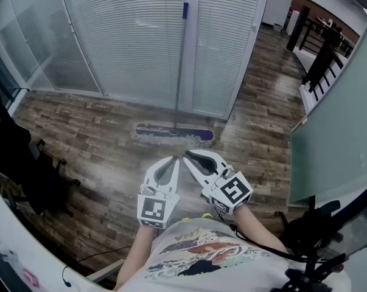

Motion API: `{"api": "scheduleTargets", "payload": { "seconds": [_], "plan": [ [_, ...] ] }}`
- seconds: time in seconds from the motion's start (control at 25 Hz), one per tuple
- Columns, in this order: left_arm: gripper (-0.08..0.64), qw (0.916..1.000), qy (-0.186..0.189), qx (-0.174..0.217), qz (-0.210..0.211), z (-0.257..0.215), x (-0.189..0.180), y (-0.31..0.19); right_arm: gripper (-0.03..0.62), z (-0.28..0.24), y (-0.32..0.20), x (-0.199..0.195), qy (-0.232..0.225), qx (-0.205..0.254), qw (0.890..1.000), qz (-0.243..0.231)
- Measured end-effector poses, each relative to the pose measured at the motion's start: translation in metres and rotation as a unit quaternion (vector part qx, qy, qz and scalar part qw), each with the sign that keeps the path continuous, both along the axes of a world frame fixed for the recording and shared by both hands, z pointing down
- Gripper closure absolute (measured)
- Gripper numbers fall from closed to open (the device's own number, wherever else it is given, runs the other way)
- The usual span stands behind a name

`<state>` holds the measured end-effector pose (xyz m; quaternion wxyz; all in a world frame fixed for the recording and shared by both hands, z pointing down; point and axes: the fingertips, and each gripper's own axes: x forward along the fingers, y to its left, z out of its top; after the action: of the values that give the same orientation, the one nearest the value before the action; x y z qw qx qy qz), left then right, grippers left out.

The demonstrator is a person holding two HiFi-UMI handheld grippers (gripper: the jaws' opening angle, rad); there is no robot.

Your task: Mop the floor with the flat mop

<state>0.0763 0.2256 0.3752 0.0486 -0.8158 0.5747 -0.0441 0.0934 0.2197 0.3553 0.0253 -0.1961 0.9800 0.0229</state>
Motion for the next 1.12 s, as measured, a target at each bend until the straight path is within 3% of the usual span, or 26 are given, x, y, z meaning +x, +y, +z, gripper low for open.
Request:
{"api": "scheduleTargets", "payload": {
  "seconds": [0.32, 0.56, 0.76, 0.96, 1.12],
  "plan": [
    [0.546, 1.0000, 0.001, 0.003, 0.003, -0.003, -0.006, -0.007, 0.541, 0.006, -0.008, 0.003, -0.002, -0.018, 1.000, 0.015],
    [0.548, 0.9999, -0.009, 0.014, 0.006, -0.004, -0.012, -0.015, 0.541, 0.012, -0.006, -0.005, -0.010, -0.083, 0.996, -0.033],
    [0.548, 0.9997, -0.017, 0.017, 0.011, -0.004, -0.014, -0.032, 0.541, 0.011, -0.027, -0.006, 0.005, -0.045, 0.999, -0.015],
    [0.548, 0.9999, -0.011, 0.005, 0.006, 0.004, -0.023, -0.063, 0.541, 0.015, -0.060, -0.010, 0.003, -0.050, 0.999, 0.000],
    [0.547, 0.9981, -0.056, 0.016, -0.020, 0.006, -0.034, -0.098, 0.541, 0.032, -0.098, -0.014, 0.011, -0.065, 0.998, 0.004]
  ]
}}
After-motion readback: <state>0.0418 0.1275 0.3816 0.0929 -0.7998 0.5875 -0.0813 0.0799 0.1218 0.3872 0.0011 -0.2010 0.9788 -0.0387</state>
